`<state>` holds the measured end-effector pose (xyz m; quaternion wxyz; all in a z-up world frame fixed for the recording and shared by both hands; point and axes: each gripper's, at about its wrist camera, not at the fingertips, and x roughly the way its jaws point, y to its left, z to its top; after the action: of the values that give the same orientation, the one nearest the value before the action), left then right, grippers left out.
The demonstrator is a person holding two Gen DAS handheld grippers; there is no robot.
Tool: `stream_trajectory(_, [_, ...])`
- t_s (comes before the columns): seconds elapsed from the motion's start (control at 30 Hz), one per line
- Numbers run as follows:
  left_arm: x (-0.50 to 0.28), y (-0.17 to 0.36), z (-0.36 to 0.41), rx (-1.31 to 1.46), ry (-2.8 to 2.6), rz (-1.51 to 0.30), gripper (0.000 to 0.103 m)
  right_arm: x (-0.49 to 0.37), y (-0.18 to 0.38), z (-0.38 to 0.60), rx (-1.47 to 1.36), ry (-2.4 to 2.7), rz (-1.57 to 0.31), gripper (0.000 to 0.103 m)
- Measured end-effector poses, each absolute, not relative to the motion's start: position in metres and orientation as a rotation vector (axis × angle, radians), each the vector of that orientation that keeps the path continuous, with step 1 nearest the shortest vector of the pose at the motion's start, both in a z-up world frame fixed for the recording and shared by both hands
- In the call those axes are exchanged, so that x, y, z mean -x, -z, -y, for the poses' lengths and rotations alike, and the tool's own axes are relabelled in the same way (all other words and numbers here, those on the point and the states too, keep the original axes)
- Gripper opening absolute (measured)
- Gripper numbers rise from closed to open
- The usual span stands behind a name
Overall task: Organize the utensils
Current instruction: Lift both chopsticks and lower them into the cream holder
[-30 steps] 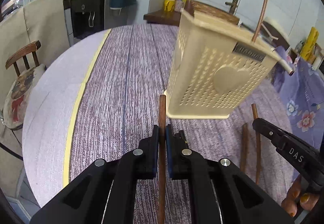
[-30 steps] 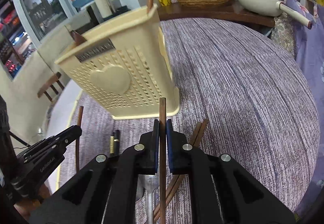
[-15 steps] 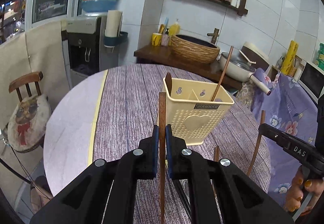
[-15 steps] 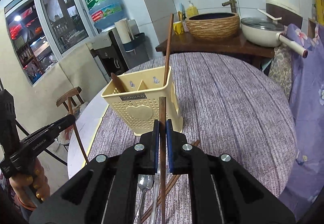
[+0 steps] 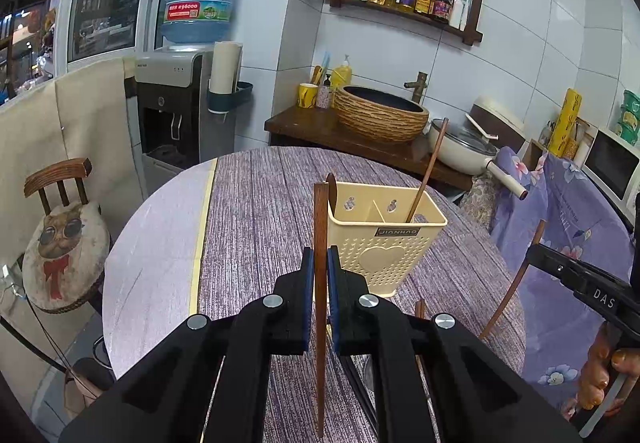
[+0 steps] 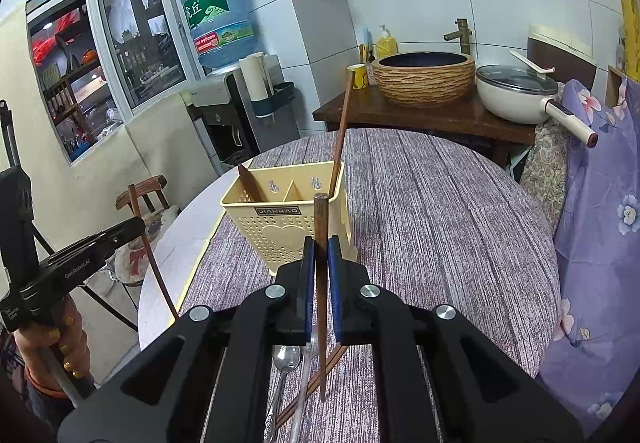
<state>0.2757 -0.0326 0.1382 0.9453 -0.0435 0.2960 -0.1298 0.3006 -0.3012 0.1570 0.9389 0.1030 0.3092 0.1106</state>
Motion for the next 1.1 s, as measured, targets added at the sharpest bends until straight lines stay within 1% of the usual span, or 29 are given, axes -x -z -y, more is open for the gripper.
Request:
stream_trajectory(0.4, [-0.291, -0.171, 0.033, 0.139, 0.273, -0.538, 0.008, -0.301, -0.193, 0.297, -0.199, -0.246, -0.591, 0.008])
stream_trajectory(0.6, [-0.313, -0.22, 0.034, 0.201, 0.299, -0.456, 0.008, -0.317, -0.248, 0.298, -0.208, -0.256, -0.526, 0.008])
stream_trajectory(0.73, [-0.328, -0.259, 0.04, 0.222, 0.28, -0.353, 0.008, -0.334, -0.291, 0.298, -0.216, -0.222, -0.441, 0.008])
stream_trajectory(0.83, [-0.342, -0.275, 0.048, 0.223, 0.253, -0.283, 0.008, -0.351, -0.313, 0.298, -0.217, -0.179, -0.386, 0.008])
stream_trajectory(0.97, [-0.362, -0.267, 0.06, 0.217, 0.224, -0.253, 0.008, -0.375, -0.314, 0.292, -0.198, -0.117, -0.356, 0.008])
stream_trajectory(1.1, [-0.381, -0.233, 0.07, 0.217, 0.214, -0.315, 0.008, -0.399, -0.284, 0.285, -0.188, -0.096, -0.402, 0.008])
